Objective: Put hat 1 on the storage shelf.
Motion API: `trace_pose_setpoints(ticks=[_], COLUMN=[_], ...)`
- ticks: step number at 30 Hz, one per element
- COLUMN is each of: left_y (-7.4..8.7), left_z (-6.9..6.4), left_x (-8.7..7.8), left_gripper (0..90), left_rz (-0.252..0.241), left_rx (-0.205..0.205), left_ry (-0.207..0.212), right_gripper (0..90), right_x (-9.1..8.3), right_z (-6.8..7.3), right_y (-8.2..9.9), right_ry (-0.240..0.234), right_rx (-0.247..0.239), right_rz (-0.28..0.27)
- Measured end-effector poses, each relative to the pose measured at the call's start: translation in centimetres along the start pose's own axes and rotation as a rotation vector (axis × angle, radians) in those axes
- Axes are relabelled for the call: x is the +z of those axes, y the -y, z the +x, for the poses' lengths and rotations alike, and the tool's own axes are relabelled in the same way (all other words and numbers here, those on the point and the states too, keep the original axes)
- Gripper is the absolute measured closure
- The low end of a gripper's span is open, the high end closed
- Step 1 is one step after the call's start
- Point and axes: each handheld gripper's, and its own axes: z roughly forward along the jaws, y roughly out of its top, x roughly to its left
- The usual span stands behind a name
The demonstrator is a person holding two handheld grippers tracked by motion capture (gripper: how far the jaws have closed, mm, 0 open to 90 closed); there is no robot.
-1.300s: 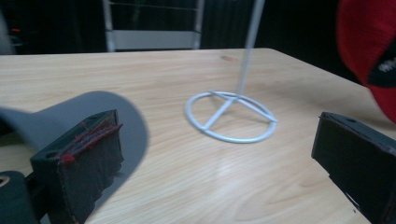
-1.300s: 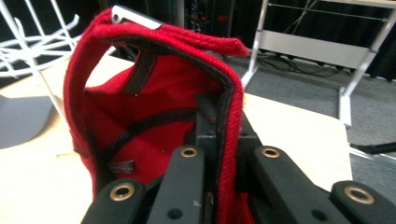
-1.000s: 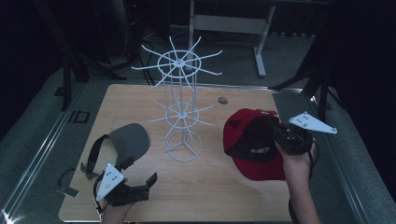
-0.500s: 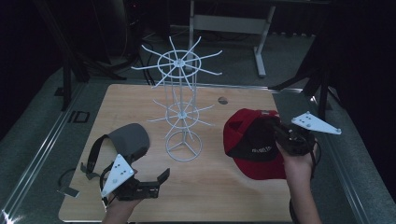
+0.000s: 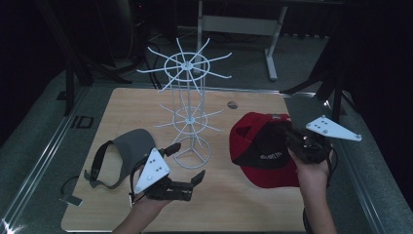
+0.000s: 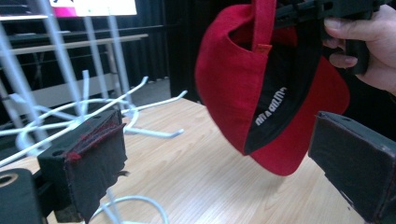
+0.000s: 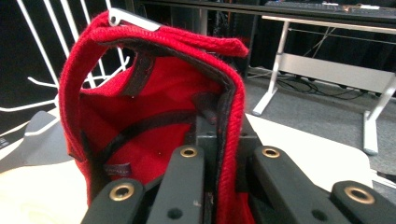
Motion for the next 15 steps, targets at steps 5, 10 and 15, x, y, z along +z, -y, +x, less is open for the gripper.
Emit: trace_pose_setpoints(ticks=[5, 10, 15], left_y=[-0.7, -1.3, -1.9], left_z=[-0.7, -1.2, -1.9], left_x=[1.9, 3.6, 5.3], left_gripper=[4.2, 4.2, 4.2], left_rz=[0.005, 0.019, 0.027], left_rx=[0.008, 0.01, 0.036], left_ry=[0.033, 0.056, 0.064], right_gripper=[86.4, 86.4, 86.3], right_x=[-0.1, -0.2, -0.2], right_z=[0.3, 0.5, 0.9], right_y=[-0.2, -0.4, -0.3], right_ry=[-0.012, -0.022, -0.036], right_rx=[0.002, 0.0, -0.002], right_rz=[-0.003, -0.009, -0.007])
